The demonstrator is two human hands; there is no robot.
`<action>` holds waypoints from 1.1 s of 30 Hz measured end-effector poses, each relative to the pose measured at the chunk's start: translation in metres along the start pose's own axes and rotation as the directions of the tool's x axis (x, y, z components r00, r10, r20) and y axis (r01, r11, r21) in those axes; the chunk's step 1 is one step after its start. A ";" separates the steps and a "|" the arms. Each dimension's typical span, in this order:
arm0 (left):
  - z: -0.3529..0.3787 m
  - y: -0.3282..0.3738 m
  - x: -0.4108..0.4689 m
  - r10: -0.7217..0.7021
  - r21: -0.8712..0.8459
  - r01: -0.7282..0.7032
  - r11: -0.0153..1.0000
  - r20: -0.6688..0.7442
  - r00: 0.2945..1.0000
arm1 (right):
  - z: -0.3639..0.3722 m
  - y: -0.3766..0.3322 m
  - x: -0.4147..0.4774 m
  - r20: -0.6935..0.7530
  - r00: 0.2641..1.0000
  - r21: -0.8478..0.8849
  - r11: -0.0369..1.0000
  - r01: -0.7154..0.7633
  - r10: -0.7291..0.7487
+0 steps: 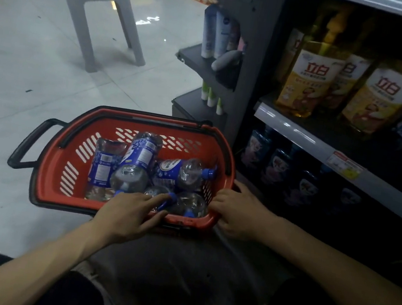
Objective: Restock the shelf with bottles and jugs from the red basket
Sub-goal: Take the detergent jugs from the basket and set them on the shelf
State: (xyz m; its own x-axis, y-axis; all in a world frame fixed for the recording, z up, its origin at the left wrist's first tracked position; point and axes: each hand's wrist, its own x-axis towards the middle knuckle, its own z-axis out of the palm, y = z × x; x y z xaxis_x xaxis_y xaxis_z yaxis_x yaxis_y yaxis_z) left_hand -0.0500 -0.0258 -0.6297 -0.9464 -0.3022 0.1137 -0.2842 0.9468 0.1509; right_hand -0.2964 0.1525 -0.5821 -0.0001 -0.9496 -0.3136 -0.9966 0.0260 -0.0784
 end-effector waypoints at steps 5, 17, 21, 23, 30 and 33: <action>0.003 0.015 0.010 0.066 -0.005 -0.066 0.998 -0.019 0.998 | 0.002 0.004 -0.022 -0.031 0.999 -0.021 0.999 -0.027 0.027; 0.000 0.025 0.032 0.254 0.040 -0.252 0.967 -0.067 0.965 | 0.003 0.004 -0.051 0.078 0.991 -0.054 0.993 -0.104 0.108; -0.009 0.025 0.034 0.210 0.012 -0.209 0.978 -0.023 0.978 | 0.000 0.003 -0.044 0.074 0.987 -0.033 0.990 -0.138 0.140; -0.012 0.031 0.037 0.172 -0.041 -0.170 0.985 0.050 0.984 | -0.002 0.000 -0.042 0.064 0.988 -0.020 0.990 -0.141 0.142; -0.013 0.035 0.056 0.127 0.113 -0.141 0.984 0.125 0.984 | -0.018 -0.007 -0.030 0.137 0.978 0.174 0.968 -0.180 0.157; -0.020 0.026 0.067 0.097 0.175 -0.111 0.978 0.091 0.991 | -0.017 -0.005 -0.026 0.080 0.978 0.301 0.931 -0.209 0.193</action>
State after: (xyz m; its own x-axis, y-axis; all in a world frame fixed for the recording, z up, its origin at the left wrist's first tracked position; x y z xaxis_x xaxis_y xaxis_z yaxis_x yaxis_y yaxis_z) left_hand -0.1173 -0.0234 -0.5982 -0.9795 -0.1980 0.0377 -0.1994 0.9792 -0.0373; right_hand -0.2924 0.1721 -0.5571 -0.1862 -0.8986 -0.3972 -0.9025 0.3163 -0.2924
